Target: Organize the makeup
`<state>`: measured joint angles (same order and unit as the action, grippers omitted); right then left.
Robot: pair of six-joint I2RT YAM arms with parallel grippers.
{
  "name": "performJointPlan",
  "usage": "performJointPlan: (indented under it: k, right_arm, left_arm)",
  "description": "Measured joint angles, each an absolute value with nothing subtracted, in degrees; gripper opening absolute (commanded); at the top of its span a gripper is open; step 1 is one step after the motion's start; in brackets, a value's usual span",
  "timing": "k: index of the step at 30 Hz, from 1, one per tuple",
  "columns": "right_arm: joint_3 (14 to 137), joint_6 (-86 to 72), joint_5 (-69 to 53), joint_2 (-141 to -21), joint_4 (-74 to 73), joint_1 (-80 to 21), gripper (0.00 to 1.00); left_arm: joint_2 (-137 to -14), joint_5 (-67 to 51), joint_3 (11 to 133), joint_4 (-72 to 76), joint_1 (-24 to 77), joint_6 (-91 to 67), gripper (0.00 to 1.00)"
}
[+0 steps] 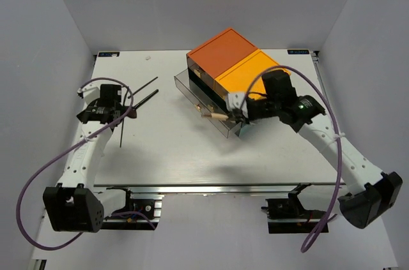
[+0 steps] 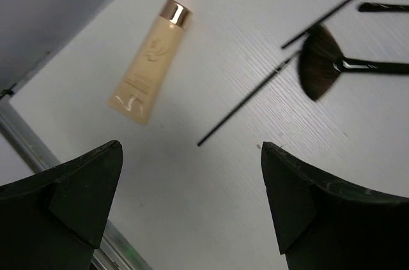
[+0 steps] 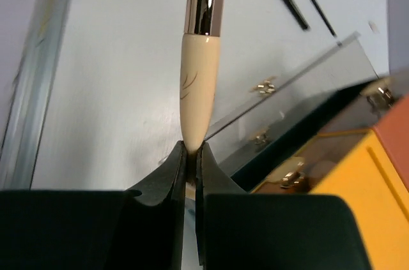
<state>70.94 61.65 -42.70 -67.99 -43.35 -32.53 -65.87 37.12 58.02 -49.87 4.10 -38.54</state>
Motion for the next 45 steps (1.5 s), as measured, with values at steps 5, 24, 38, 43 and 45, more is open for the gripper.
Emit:
performJointPlan:
  k: [5,24,38,43,45]
  right_arm:
    - [74.2,35.5,-27.4,-76.0,-25.7,-36.0,0.0]
    - [86.1,19.2,-10.9,-90.9,-23.2,-38.0,0.5]
    - [92.6,25.7,-36.6,-86.0,-25.8,-31.9,0.61]
    - [94.3,25.6,-39.4,-86.0,-26.4,-31.5,0.62]
    - [94.1,25.5,-39.6,-86.1,-27.1,-31.2,0.62]
  left_arm:
    - [-68.3,37.8,57.7,-48.0,-5.8,-32.6,0.98]
    - [-72.3,42.9,44.2,-32.6,-10.2,-13.8,0.98]
    - [-79.9,32.4,46.2,-24.8,-17.0,-4.4,0.95]
    - [-88.3,24.9,49.9,-23.3,-20.6,-3.6,0.94]
    - [-91.0,22.8,51.3,-22.9,-20.8,-3.5,0.93]
